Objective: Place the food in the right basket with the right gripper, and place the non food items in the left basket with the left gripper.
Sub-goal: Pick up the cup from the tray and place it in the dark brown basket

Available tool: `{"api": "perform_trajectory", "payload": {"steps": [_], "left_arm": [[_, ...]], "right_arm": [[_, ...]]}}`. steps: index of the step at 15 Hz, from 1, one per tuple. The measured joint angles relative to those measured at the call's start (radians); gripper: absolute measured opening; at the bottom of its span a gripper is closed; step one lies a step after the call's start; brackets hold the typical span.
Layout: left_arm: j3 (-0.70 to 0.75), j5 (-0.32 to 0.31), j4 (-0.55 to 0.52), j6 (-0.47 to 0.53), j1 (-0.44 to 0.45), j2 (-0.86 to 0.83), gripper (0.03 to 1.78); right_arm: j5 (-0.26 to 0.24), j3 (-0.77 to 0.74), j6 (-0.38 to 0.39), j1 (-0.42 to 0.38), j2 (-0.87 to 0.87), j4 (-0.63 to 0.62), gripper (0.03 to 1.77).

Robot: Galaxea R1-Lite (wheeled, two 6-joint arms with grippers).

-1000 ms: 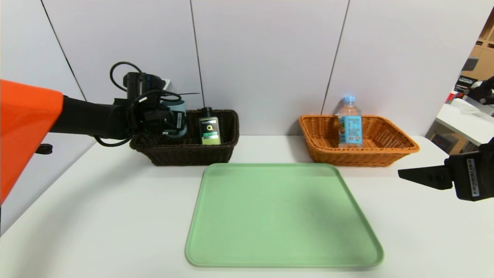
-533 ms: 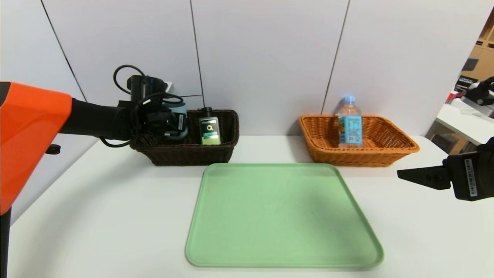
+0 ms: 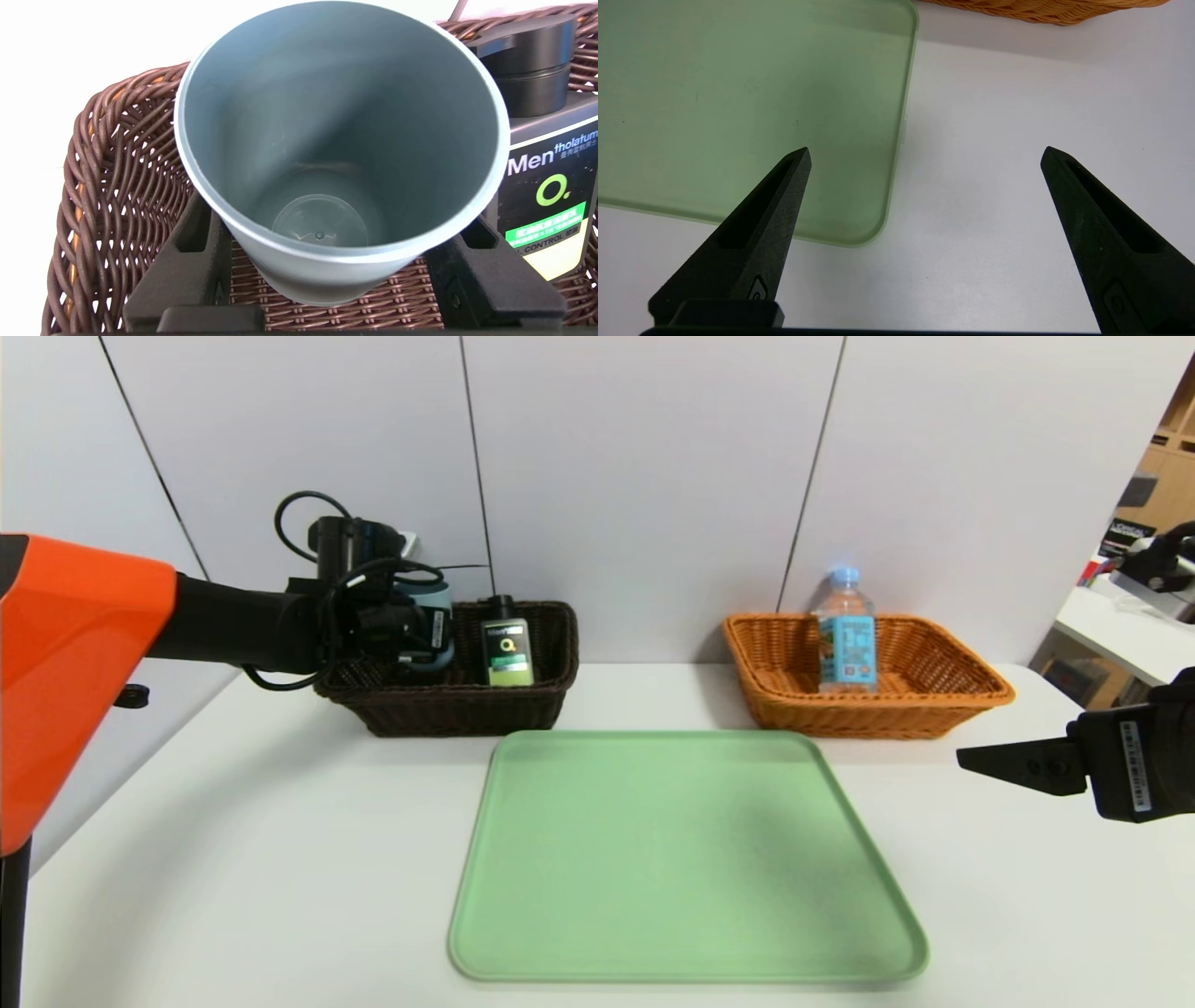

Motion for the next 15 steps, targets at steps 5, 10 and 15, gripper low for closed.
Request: {"api": "perform_trajectory", "payload": {"steps": [5, 10, 15], "left_arm": [[-0.001, 0.000, 0.000, 0.000, 0.000, 0.001, 1.12], [0.000, 0.017, -0.001, 0.001, 0.000, 0.000, 1.38], [0.000, 0.033, -0.001, 0.001, 0.000, -0.003, 1.53]], "right_arm": [[0.000, 0.000, 0.000, 0.001, 0.001, -0.001, 1.70], [0.000, -0.001, 0.001, 0.001, 0.001, 0.000, 1.70], [0.000, -0.001, 0.001, 0.001, -0.001, 0.000, 1.70]]}}
